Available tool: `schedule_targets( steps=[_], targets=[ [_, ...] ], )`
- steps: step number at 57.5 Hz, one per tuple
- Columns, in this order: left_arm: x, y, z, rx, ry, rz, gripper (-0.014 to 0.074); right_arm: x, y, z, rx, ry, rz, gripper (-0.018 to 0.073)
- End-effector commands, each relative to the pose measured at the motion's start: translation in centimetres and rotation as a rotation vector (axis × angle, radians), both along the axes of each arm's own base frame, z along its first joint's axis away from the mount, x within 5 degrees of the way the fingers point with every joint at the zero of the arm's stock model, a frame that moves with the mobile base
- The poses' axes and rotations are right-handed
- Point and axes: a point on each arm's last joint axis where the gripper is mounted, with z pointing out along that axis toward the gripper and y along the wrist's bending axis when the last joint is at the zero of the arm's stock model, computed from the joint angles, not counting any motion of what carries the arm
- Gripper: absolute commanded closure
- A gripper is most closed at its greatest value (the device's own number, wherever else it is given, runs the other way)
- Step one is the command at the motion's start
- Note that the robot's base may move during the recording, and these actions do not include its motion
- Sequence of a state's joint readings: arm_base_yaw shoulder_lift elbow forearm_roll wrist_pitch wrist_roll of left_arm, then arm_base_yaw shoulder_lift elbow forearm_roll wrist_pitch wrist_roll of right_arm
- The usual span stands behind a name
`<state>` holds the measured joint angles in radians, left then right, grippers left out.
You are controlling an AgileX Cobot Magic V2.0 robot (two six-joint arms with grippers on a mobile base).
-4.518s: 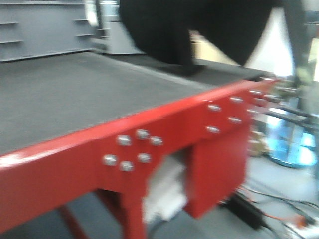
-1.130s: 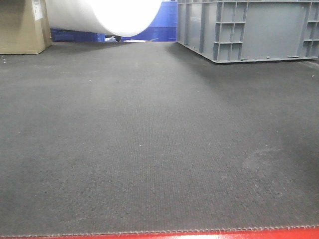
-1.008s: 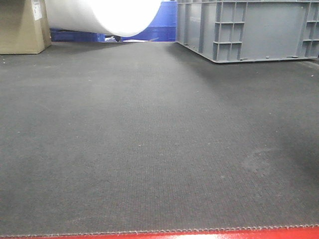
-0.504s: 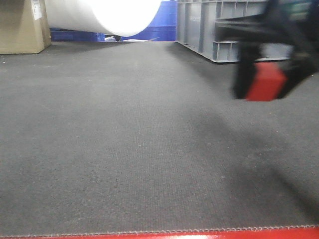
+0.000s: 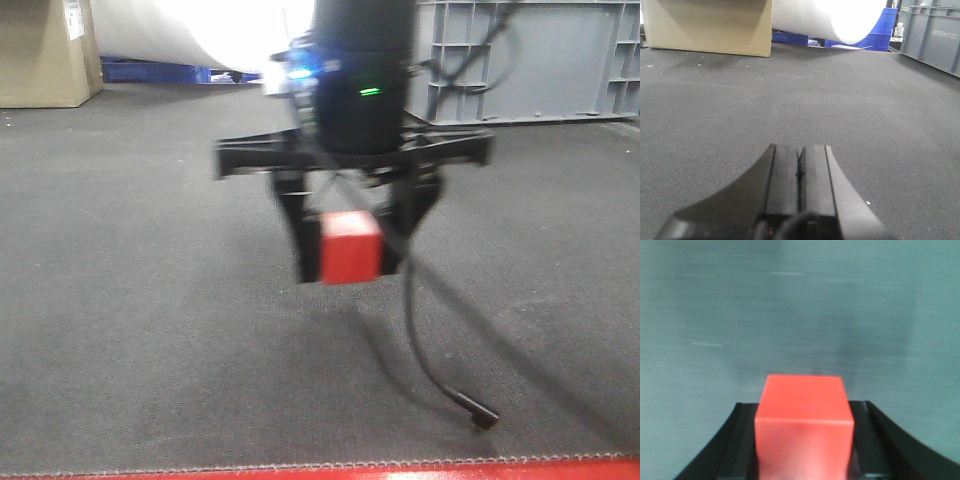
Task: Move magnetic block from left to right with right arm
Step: 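Lower the held red cube onto the table with the right gripper, then open the right gripper and raise it off the cube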
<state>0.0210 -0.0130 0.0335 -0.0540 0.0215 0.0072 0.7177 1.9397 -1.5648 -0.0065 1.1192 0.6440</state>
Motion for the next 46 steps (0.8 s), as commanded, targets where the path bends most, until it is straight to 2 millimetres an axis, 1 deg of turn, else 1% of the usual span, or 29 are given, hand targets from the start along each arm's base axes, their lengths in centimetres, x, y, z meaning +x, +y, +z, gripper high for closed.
schedule_targets(
  steps=[1, 8, 18, 21, 23, 26, 30, 33, 41, 46],
  targets=[
    [-0.1, 0.0, 0.5, -0.008, -0.081, 0.003, 0.0722, -0.3, 0.7, 2.3, 0.059, -0.032, -0.015, 0.0291],
    [-0.1, 0.0, 0.5, -0.008, -0.081, 0.003, 0.0722, -0.5, 1.4, 1.6, 0.071, -0.005, -0.013, 0.0291],
    [-0.1, 0.0, 0.5, -0.008, -0.081, 0.003, 0.0722, -0.4, 1.6, 1.6, 0.090, -0.020, -0.015, 0.0287],
    [-0.1, 0.0, 0.5, -0.008, -0.081, 0.003, 0.0722, -0.4, 1.6, 1.6, 0.089, -0.020, -0.015, 0.0253],
    [-0.1, 0.0, 0.5, -0.008, -0.081, 0.003, 0.0722, -0.4, 1.6, 1.6, 0.089, -0.020, -0.015, 0.0207],
    [-0.1, 0.0, 0.5, -0.008, -0.081, 0.003, 0.0722, -0.4, 1.6, 1.6, 0.089, -0.019, -0.015, 0.0104],
    [-0.1, 0.0, 0.5, -0.008, -0.081, 0.003, 0.0722, -0.4, 1.6, 1.6, 0.089, -0.017, -0.022, -0.0009],
    [-0.1, 0.0, 0.5, -0.008, -0.081, 0.003, 0.0722, -0.4, 1.5, 1.8, 0.091, -0.019, -0.021, -0.0069],
    [-0.1, 0.0, 0.5, -0.008, -0.081, 0.003, 0.0722, -0.6, 1.1, 3.1, 0.095, -0.059, -0.014, -0.0050],
    [-0.1, 0.0, 0.5, -0.008, -0.081, 0.003, 0.0722, -0.9, 0.4, 4.5, 0.082, -0.106, 0.022, -0.0050]
  ],
)
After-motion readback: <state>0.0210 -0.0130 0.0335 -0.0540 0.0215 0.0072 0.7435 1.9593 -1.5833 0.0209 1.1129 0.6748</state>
